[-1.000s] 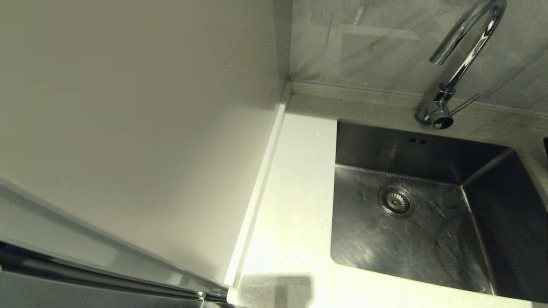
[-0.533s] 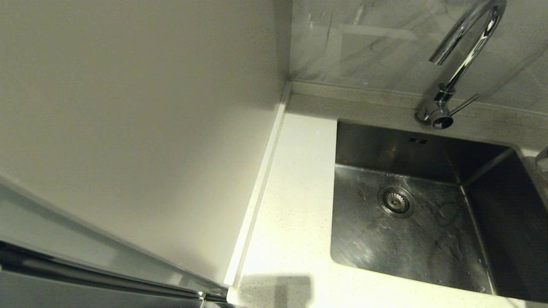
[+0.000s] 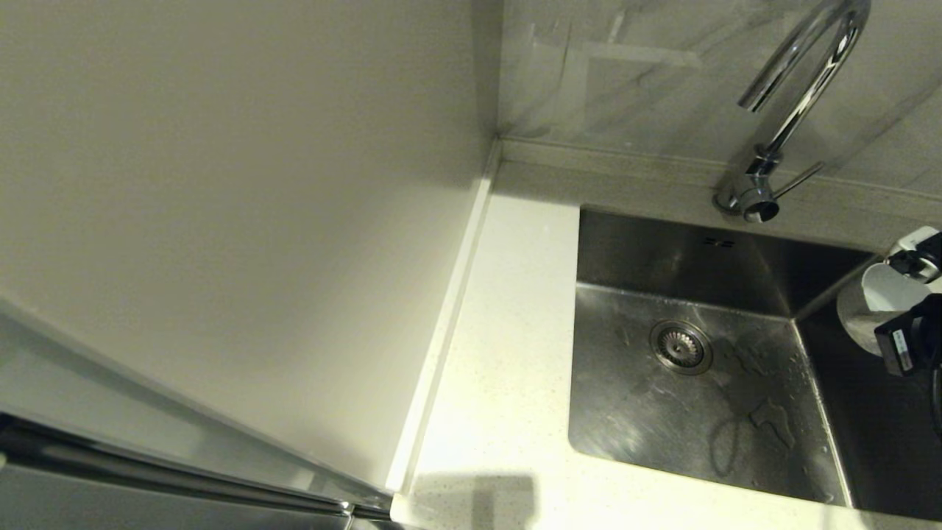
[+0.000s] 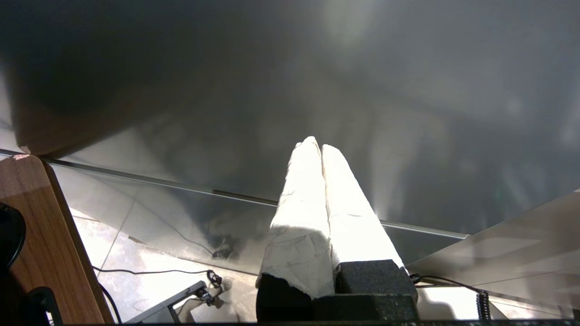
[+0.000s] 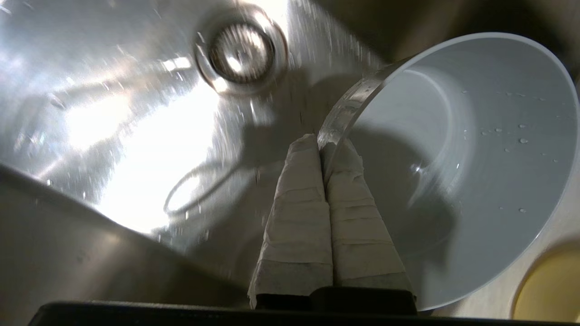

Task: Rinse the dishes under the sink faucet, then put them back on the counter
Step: Put a bowl into the sink

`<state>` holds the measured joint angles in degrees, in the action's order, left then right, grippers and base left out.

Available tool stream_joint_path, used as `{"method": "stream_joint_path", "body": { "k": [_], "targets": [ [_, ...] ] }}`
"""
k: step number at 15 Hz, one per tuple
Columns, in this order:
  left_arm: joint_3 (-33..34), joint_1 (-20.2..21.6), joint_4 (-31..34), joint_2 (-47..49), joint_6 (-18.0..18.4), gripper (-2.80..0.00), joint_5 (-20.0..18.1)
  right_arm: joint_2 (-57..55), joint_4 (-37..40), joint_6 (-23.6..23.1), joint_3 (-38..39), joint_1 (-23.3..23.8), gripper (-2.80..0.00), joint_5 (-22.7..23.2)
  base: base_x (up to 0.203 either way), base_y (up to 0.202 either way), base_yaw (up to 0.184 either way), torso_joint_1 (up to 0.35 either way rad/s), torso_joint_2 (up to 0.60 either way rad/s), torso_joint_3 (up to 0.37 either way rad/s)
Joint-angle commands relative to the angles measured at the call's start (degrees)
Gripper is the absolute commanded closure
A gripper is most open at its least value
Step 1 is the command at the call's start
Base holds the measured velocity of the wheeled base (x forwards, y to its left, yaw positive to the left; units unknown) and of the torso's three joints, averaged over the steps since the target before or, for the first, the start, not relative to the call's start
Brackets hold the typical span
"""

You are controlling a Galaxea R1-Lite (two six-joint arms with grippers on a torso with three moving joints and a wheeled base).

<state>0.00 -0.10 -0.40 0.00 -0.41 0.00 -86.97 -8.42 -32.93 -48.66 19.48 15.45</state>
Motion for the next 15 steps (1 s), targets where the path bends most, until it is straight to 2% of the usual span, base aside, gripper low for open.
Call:
{"method": "stream_joint_path", "body": {
  "k": [1,3,4,11,15],
  "targets": [
    [0.2,0.0,0.0,0.0,0.0,0.00,0.0,3.0,-9.4,-0.6,4.7,-6.6,0.00,-2.5,0.000,0.000,0.000,0.000,0.00,0.000],
    [0.2,0.0,0.0,0.0,0.0,0.00,0.0,0.8,-16.0,-1.7,7.4,-9.9,0.00,-8.0,0.000,0.000,0.000,0.000,0.00,0.000],
    [0.2,0.0,0.0,0.0,0.0,0.00,0.0,-0.8,-16.8,-3.0,7.6,-10.1,0.00,-9.6,0.000,0.000,0.000,0.000,0.00,0.000],
    [0.2,0.0,0.0,-0.1,0.0,0.00,0.0,-11.9,-16.8,-6.2,7.0,-9.6,0.00,-18.2,0.000,0.000,0.000,0.000,0.00,0.000],
    [0.2,0.0,0.0,0.0,0.0,0.00,0.0,-19.8,-14.1,-7.6,1.6,-9.8,0.00,-21.5,0.000,0.000,0.000,0.000,0.00,0.000]
  ]
}}
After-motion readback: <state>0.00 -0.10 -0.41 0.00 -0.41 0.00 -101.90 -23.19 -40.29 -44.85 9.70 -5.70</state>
